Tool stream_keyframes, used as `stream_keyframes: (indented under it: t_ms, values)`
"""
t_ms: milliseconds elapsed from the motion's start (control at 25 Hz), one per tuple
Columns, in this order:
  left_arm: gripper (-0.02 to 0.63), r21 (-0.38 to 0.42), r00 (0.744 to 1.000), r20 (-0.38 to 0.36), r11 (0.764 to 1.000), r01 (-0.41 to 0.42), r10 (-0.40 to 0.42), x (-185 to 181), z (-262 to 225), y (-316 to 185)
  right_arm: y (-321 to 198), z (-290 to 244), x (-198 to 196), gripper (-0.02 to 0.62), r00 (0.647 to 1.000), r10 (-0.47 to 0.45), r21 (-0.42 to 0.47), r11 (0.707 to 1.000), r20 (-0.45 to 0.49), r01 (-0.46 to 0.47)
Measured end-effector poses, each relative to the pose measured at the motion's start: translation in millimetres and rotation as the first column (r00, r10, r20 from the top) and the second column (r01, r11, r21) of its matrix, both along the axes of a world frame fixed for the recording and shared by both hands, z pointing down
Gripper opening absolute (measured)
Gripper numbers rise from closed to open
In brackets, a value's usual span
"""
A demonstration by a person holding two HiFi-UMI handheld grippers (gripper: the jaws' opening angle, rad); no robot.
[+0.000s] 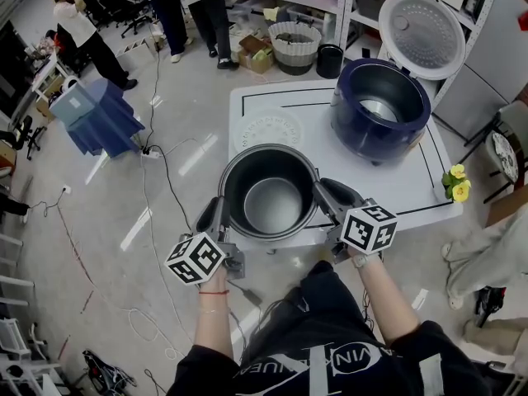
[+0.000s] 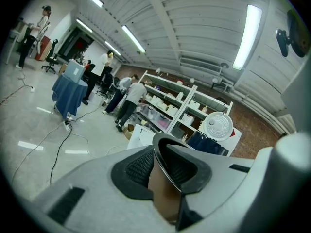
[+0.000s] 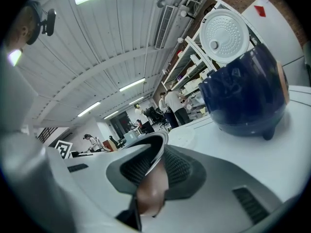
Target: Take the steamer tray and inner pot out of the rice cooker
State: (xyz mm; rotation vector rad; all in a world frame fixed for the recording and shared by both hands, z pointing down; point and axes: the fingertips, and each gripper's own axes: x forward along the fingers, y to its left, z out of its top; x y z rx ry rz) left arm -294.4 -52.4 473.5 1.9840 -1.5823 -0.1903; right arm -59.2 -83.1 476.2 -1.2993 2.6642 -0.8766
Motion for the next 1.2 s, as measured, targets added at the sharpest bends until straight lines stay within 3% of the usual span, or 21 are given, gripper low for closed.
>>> stream_keyframes:
  t_ms: [200,400,760,1040,1200]
  values:
    - [0.074,-0.002,0.999,0.047,1.000,-0.027,0.027,1,0,0,2,-1,-1,0.078,0.996,-0.042,0.027,0.999,-0.074,0.044]
    - [0.074,0.011,0.987,0.158,0.999,-0.033,0.031,-1,-6,1,3,-6,3,0.069,0.991,-0.057,0.056,0.996,-0.120,0.064]
    - [0.066,0.093,0.976,0.218,0.995,-0.039,0.018,1,-32,-4,-1,-35,7,0.025,0.990,-0.029,0.149,0.988,-0.140,0.050]
    - [0.034,0.157,0.975,0.224,0.986,-0.052,0.016,2,-57,-8,-5,-60,9,0.003,0.988,-0.002,0.232,0.972,-0.155,0.039]
    - [0.029,0.194,0.958,0.288,0.978,-0.074,0.015,4,-71,-9,-4,-71,7,-0.002,0.983,0.000,0.274,0.960,-0.183,0.051]
